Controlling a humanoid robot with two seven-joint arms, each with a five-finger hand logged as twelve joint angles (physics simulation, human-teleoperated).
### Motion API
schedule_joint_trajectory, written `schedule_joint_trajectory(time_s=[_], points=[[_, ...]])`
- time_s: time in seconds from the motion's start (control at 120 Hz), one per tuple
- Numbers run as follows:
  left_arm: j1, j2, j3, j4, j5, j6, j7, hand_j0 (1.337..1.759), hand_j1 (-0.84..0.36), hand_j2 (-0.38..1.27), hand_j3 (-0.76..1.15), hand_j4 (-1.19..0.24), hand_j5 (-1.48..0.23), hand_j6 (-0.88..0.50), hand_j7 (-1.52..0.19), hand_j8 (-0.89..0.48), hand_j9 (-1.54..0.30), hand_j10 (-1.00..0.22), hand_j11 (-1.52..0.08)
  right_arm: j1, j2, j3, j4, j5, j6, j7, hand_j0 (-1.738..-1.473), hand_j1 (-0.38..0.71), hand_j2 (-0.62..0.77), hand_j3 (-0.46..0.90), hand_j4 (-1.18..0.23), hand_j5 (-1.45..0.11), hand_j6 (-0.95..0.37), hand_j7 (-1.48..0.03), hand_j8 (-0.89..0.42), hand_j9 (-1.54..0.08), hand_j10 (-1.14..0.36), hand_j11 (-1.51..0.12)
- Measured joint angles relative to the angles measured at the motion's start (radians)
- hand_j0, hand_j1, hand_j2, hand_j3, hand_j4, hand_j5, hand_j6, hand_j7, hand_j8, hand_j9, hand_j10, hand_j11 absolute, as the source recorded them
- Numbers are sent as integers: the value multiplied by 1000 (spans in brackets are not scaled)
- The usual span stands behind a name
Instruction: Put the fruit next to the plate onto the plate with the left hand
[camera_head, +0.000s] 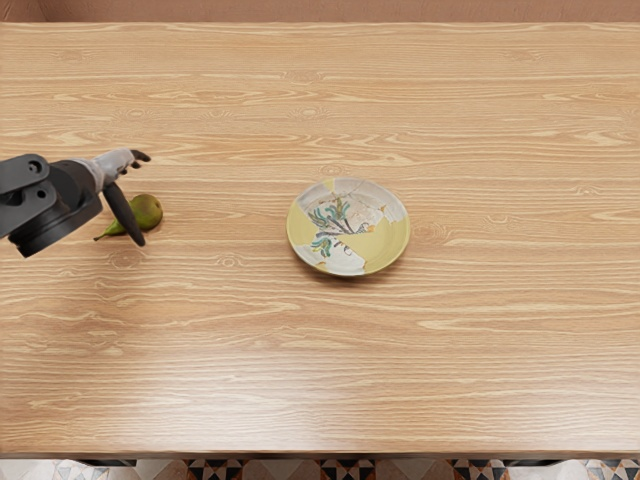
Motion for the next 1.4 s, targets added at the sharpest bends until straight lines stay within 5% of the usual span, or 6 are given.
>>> schedule_joint_trajectory(time_s=[0.5,1.4], points=[[0,-42,0,60,-3,2,0,1658,57,52,0,-249,-319,-250,-319,-250,-319,-248,-318,0,0,0,-1,1,0,0,-1658,-349,0,0,0,0,0,0,0,0,0,0],[12,-91,20,140,4,34,0,1658,-8,63,0,-303,-390,-304,-389,-304,-389,-302,-389,0,0,0,-1,1,0,0,-1658,-349,0,0,0,0,0,0,0,0,0,0]])
